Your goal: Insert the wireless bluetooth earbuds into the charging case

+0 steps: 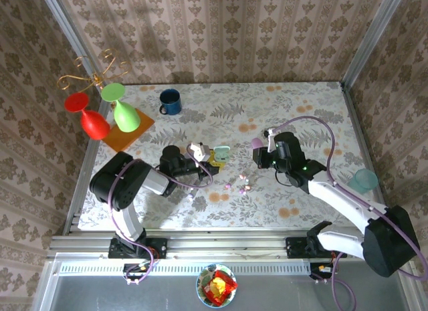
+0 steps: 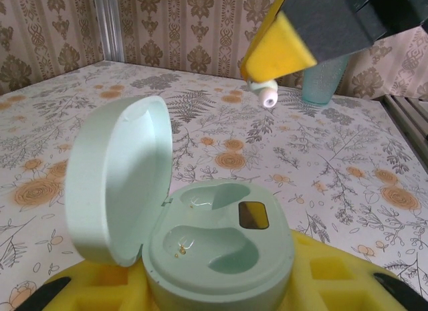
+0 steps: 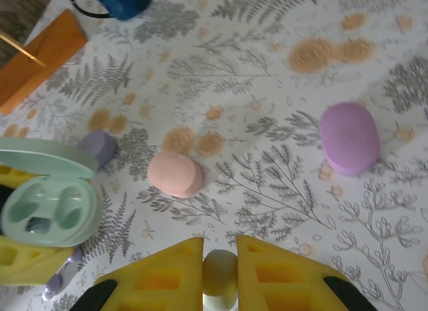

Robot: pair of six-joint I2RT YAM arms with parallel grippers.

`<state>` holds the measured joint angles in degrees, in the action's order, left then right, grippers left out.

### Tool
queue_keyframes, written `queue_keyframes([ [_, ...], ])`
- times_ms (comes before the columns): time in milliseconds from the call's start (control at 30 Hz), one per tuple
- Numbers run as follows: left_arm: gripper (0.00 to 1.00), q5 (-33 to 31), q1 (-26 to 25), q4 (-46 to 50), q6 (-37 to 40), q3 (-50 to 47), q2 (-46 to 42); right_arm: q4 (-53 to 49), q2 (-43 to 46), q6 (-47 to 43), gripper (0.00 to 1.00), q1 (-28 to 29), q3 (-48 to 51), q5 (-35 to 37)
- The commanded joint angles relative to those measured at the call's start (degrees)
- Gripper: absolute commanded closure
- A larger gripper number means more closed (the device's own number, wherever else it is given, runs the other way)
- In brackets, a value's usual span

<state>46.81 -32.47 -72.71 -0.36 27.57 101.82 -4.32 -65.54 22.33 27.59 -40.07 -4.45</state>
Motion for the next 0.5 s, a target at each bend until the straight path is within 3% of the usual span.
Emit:
queue_keyframes([
  [0,0.78,2.1,0.3,-1.6,0.4,1.2,0.3,-1.8,0.4,-5.1,0.82,2.2,-3.4,2.1],
  [467,0.78,1.8,-0.1,-1.5,1.3,0.5,-1.0,-3.4,-8.4,-11.7,0.83,11.5,-14.1,5.3],
])
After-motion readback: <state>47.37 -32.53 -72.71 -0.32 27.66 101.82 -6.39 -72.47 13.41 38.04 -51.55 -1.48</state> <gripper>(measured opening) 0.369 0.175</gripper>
